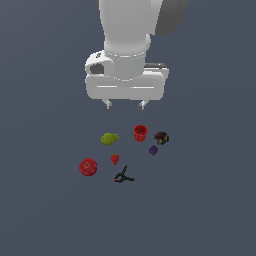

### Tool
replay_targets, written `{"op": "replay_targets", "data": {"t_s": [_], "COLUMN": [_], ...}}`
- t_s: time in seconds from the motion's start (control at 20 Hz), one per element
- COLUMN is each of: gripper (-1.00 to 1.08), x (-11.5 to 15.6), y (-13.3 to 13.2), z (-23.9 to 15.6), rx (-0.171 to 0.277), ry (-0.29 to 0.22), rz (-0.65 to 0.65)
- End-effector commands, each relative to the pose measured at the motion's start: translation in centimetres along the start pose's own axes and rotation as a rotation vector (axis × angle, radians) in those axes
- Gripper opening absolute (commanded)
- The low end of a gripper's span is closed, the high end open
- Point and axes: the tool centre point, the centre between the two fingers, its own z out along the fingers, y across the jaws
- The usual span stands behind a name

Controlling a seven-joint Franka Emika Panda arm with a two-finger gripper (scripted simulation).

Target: Pick up a designated object from a clutter of objects.

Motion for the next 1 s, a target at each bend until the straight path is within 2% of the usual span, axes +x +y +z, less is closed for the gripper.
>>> {"op": "replay_targets", "data": {"t_s": [0.0, 0.5, 0.95], "gripper": [1.00, 1.00, 1.00], "x": [0.0, 1.1, 3.7], "y": [0.0, 0.0, 0.0], "z": [0.0, 1.5, 5.6], "rx": [-0.001, 0.007, 0.022], "ry": [0.000, -0.002, -0.010], "rz": [0.000, 0.072, 0.253]}}
